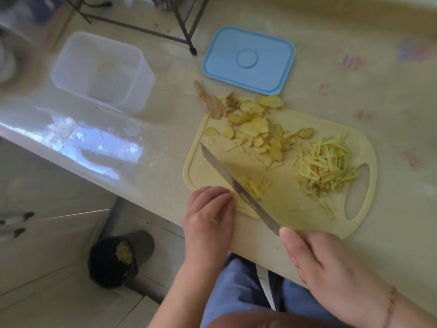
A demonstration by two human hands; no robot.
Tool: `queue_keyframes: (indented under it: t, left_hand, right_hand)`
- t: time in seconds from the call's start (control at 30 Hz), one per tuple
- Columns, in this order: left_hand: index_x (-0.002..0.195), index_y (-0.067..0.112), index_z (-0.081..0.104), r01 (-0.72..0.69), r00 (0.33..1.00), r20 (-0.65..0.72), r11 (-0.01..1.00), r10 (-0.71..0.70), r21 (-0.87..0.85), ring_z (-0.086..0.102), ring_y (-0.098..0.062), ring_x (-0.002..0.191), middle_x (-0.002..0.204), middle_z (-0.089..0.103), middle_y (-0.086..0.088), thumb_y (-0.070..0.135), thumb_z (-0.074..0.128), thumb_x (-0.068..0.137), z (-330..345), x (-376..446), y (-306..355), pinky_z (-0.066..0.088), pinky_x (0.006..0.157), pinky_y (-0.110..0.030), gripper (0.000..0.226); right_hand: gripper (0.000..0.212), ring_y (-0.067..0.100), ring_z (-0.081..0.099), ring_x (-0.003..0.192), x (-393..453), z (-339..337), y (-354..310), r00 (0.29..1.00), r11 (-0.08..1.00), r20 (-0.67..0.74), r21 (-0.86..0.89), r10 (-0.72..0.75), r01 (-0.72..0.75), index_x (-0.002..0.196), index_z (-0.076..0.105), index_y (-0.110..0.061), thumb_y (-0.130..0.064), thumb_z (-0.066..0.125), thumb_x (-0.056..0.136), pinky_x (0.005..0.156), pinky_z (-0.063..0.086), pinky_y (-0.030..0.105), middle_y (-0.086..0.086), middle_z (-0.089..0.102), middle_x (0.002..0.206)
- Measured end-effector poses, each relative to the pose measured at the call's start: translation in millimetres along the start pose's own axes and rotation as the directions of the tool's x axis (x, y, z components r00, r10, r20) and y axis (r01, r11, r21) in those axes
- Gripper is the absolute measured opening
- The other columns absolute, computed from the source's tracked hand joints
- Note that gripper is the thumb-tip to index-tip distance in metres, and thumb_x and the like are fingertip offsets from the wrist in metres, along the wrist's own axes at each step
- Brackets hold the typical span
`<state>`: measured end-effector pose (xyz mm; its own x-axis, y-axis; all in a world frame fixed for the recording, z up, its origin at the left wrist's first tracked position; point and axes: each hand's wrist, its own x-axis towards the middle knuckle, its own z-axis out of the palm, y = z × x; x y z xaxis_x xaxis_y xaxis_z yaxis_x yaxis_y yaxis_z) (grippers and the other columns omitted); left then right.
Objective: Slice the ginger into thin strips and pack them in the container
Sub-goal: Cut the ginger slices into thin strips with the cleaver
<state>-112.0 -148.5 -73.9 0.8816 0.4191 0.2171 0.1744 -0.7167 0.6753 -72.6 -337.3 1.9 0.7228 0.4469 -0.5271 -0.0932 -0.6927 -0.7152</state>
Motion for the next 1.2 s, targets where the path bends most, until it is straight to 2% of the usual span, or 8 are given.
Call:
queue_keyframes:
  t: [0.07, 0.17, 0.27, 0.53, 0.73, 0.87, 0.97, 1.2]
  left_hand:
    - [0.079, 0.009, 0.079, 0.007, 1.000, -0.028, 1.000, -0.007, -0.004, 0.061, -0.014, 0.091, 0.086, 0.071, 0.002, 0.019, 0.074, 0.084, -2.5, 0.4, 0.7, 0.049, 0.088, -0.021, 0.012]
    - [0.079, 0.012, 0.079, -0.064, 0.998, 0.011, 0.997, 0.064, 0.031, 0.061, -0.018, 0.092, 0.085, 0.071, 0.004, 0.024, 0.069, 0.086, 1.4, 1.3, 0.3, 0.053, 0.082, -0.039, 0.016]
    - [0.077, 0.015, 0.079, -0.073, 0.997, 0.011, 0.996, 0.073, 0.056, 0.058, -0.017, 0.091, 0.083, 0.071, 0.007, 0.026, 0.071, 0.084, 7.0, 3.6, 1.4, 0.051, 0.079, -0.044, 0.015]
    - [0.075, 0.016, 0.080, -0.086, 0.996, 0.003, 0.992, 0.086, 0.097, 0.056, -0.017, 0.093, 0.085, 0.071, 0.007, 0.023, 0.069, 0.084, 13.0, 0.1, 0.2, 0.048, 0.083, -0.041, 0.015]
    - [0.085, 0.007, 0.079, -0.160, 0.985, 0.080, 0.985, 0.155, 0.058, 0.059, -0.019, 0.098, 0.093, 0.071, -0.002, 0.014, 0.064, 0.089, 1.6, -5.5, -2.3, 0.047, 0.088, -0.023, 0.018]
    - [0.082, 0.007, 0.077, 0.049, 0.998, -0.048, 0.997, -0.052, -0.063, 0.065, -0.009, 0.089, 0.093, 0.070, 0.001, 0.019, 0.061, 0.086, -11.2, -2.3, -3.2, 0.047, 0.087, -0.013, 0.020]
    - [0.084, 0.009, 0.077, 0.096, 0.992, -0.070, 0.990, -0.104, -0.099, 0.065, -0.009, 0.088, 0.093, 0.069, 0.002, 0.022, 0.062, 0.085, -11.8, 1.9, -1.4, 0.049, 0.085, -0.016, 0.020]
    - [0.100, 0.010, 0.076, -0.228, 0.958, 0.190, 0.973, 0.216, 0.044, 0.062, -0.021, 0.098, 0.103, 0.069, -0.001, 0.021, 0.062, 0.088, 1.3, 22.8, 8.3, 0.052, 0.087, -0.031, 0.022]
  right_hand:
    - [0.070, 0.010, 0.048, 0.047, 0.9, -0.2, -0.8, 1.000, 1.000, -0.005, -0.005, 0.001, -0.001, 0.058, 0.044, -0.015, -0.076, 0.017, 0.080, 0.051, 0.037, 0.025, -0.003, 0.054, 0.051]
    - [0.070, 0.009, 0.048, 0.048, 0.4, -0.7, -1.9, 1.000, 1.000, -0.011, -0.015, -0.004, 0.004, 0.053, 0.040, -0.015, -0.075, 0.017, 0.081, 0.048, 0.032, 0.017, -0.005, 0.054, 0.051]
    - [0.068, 0.010, 0.047, 0.050, 2.0, 0.6, -1.7, 1.000, 1.000, -0.004, -0.030, -0.010, 0.010, 0.054, 0.038, -0.017, -0.074, 0.017, 0.084, 0.048, 0.032, 0.016, -0.008, 0.051, 0.051]
    - [0.065, 0.009, 0.047, 0.052, 4.8, 4.7, -0.7, 1.000, 0.997, -0.016, -0.074, 0.003, -0.004, 0.053, 0.036, -0.020, -0.071, 0.011, 0.086, 0.052, 0.036, 0.022, -0.017, 0.054, 0.055]
    - [0.071, 0.011, 0.045, 0.047, 14.8, 11.0, -0.8, 0.997, 0.996, -0.050, -0.067, -0.063, 0.059, 0.052, 0.037, -0.020, -0.077, 0.010, 0.084, 0.047, 0.032, 0.023, -0.012, 0.051, 0.049]
    - [0.070, 0.010, 0.043, 0.047, 8.8, 13.4, -0.6, 0.995, 0.994, -0.042, -0.068, -0.091, 0.088, 0.052, 0.038, -0.019, -0.076, 0.013, 0.083, 0.051, 0.032, 0.028, -0.007, 0.048, 0.047]
    - [0.073, 0.011, 0.043, 0.045, 8.0, 10.4, 6.7, 0.998, 0.999, -0.041, -0.024, -0.042, 0.041, 0.053, 0.039, -0.015, -0.074, 0.012, 0.086, 0.051, 0.033, 0.028, -0.002, 0.047, 0.045]
    - [0.076, 0.010, 0.043, 0.042, -20.2, -23.3, 33.8, 0.983, 0.988, -0.111, 0.048, 0.149, -0.145, 0.055, 0.042, -0.012, -0.080, 0.015, 0.075, 0.056, 0.042, 0.033, 0.000, 0.049, 0.044]
